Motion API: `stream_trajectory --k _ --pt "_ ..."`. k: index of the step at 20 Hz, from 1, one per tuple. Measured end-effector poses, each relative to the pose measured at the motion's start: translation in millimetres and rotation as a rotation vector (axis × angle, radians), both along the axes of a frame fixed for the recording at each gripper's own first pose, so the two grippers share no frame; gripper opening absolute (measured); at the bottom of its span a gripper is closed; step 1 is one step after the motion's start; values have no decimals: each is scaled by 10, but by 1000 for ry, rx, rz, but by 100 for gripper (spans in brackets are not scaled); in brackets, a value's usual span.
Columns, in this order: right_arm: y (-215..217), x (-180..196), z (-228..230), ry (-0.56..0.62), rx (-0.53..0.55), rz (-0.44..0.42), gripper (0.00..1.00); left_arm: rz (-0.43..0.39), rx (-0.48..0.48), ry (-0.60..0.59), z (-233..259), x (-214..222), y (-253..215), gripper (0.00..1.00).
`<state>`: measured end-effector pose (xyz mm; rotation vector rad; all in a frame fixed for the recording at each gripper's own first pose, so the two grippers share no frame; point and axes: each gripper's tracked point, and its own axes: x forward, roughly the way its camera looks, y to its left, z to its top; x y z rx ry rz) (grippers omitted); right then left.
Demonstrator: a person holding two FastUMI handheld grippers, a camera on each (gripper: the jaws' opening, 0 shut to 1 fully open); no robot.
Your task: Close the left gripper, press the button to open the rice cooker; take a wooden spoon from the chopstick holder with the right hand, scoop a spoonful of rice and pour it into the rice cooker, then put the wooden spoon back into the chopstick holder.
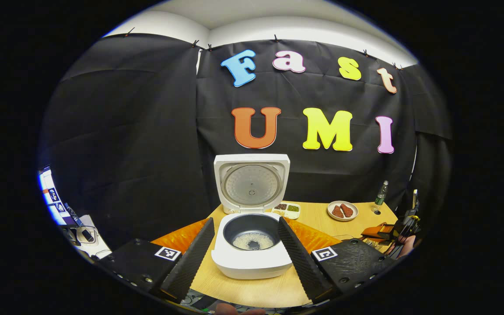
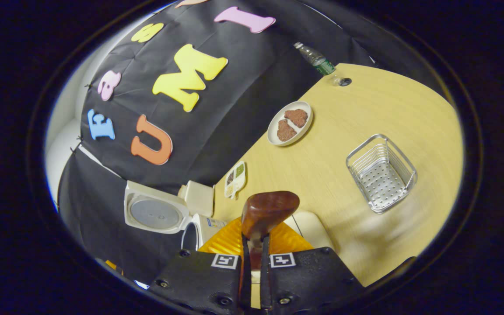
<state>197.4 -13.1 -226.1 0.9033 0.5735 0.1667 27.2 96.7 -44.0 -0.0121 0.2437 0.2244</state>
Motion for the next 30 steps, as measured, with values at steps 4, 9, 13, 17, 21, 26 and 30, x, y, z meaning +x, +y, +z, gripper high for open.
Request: stream_trajectory --k 4,9,13,17,21,26,30 --pt "-162 36 343 -41 59 -33 13 -4 25 -24 38 33 20 94" --pt "-24 107 891 -119 88 -16 13 -3 27 -48 29 25 86 93" --pt "508 263 1337 -172 103 64 13 1 30 -71 -11 -62 218 93" --pt "1251 468 1635 -221 86 179 13 0 16 -76 -68 -250 372 93" --pt "1866 648 1679 -236 39 251 13 -1 -16 -94 -97 -372 448 93" --pt "2452 743 1536 -223 -52 317 13 13 -41 -128 -148 -513 578 93" --pt "2827 862 1350 -221 -168 353 13 26 -32 -146 -137 -571 764 94"
